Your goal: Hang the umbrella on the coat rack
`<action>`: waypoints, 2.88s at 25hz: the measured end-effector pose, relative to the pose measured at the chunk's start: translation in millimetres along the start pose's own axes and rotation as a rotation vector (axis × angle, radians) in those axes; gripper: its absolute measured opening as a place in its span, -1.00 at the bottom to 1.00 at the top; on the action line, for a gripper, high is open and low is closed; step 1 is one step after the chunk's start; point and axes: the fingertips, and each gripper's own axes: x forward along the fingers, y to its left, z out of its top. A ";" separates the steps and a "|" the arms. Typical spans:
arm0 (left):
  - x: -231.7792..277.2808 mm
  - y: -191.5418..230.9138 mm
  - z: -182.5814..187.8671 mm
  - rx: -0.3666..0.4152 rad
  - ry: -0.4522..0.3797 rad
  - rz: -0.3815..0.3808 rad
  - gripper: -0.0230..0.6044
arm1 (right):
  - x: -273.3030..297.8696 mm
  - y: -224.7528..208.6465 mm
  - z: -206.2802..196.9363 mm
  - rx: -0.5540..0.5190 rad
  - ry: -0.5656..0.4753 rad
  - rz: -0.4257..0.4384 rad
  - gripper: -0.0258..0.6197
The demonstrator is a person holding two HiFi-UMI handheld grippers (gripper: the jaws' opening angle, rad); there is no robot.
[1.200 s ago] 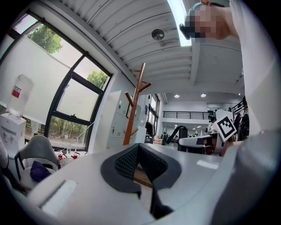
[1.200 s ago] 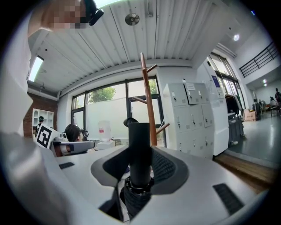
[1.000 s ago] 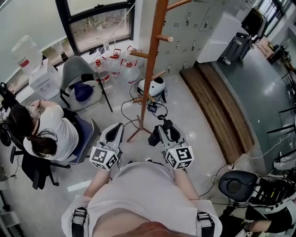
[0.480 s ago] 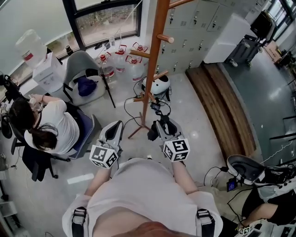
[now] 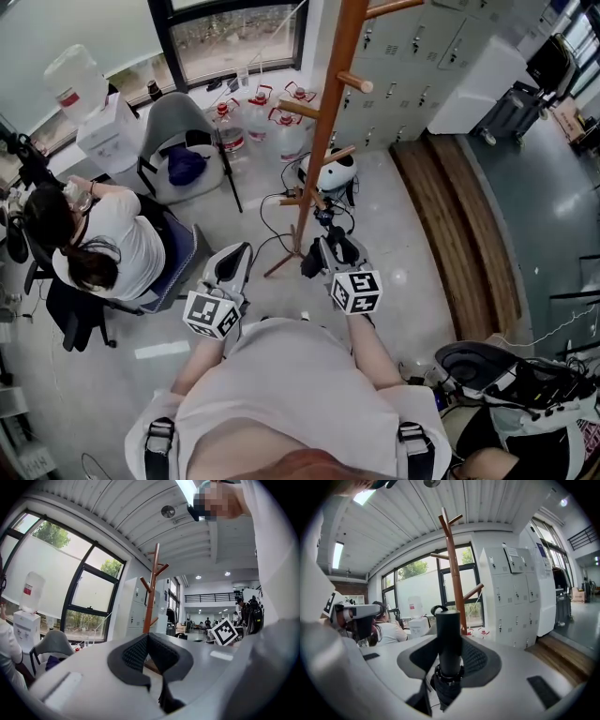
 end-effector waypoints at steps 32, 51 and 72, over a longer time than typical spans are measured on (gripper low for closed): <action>11.8 17.4 0.6 0.000 0.005 0.042 -0.90 | 64.5 -38.0 -3.0 -0.033 0.118 -0.009 -0.44; 20.0 24.0 -4.8 -0.006 0.018 0.046 -0.90 | 86.2 -60.6 -57.5 -0.013 0.235 -0.061 -0.44; 12.5 29.4 -5.5 -0.005 0.031 0.090 -0.90 | 128.9 -67.0 -123.7 -0.044 0.436 -0.040 -0.44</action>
